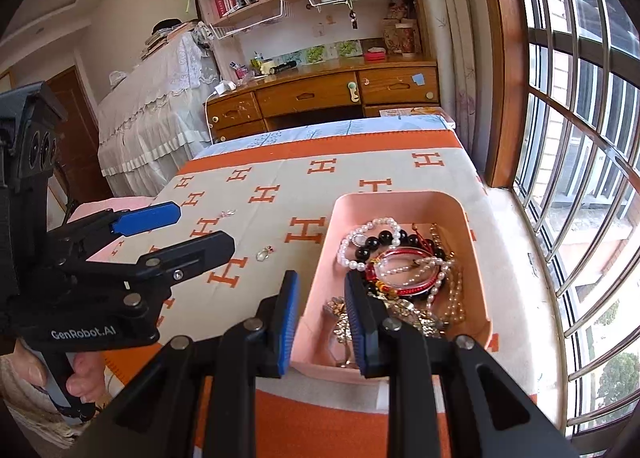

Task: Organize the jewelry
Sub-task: 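Grasp the red-stone ring with the right tool while the left tool grasps the pink-stone ring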

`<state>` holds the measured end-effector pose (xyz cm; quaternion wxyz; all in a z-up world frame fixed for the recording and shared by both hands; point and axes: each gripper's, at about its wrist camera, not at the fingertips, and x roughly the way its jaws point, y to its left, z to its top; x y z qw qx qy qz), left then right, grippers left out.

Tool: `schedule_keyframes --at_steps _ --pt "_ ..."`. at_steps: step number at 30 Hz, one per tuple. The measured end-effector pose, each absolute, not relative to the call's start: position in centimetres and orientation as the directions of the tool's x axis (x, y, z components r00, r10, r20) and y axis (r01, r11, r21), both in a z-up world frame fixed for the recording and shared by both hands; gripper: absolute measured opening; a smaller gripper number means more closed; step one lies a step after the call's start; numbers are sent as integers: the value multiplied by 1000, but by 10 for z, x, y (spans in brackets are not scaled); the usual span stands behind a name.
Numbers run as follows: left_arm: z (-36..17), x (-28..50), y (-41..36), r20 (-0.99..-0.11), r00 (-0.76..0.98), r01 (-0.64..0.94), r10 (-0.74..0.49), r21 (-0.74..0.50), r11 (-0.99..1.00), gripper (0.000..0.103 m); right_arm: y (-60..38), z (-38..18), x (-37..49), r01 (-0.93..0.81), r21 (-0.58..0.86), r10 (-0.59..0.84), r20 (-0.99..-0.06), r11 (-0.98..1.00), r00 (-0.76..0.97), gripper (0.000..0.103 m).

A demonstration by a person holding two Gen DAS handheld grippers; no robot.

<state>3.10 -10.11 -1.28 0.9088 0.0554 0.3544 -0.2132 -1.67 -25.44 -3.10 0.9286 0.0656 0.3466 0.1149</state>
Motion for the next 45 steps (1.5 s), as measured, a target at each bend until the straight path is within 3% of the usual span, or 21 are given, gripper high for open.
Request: schedule_keyframes --at_steps 8,25,35,45 --pt "-7 29 -68 -644 694 364 -323 -74 928 90 -223 -24 -8 -219 191 291 -639 957 712 24" --pt "-24 56 10 -658 713 223 -240 -113 968 90 -163 -41 33 -263 247 359 -698 933 620 24" --pt "-42 86 52 -684 703 158 -194 -116 981 90 -146 -68 65 -249 241 342 -758 938 556 24" --pt "-76 122 48 -751 621 200 -222 -121 972 90 -144 -101 99 -133 201 241 -818 971 523 24"
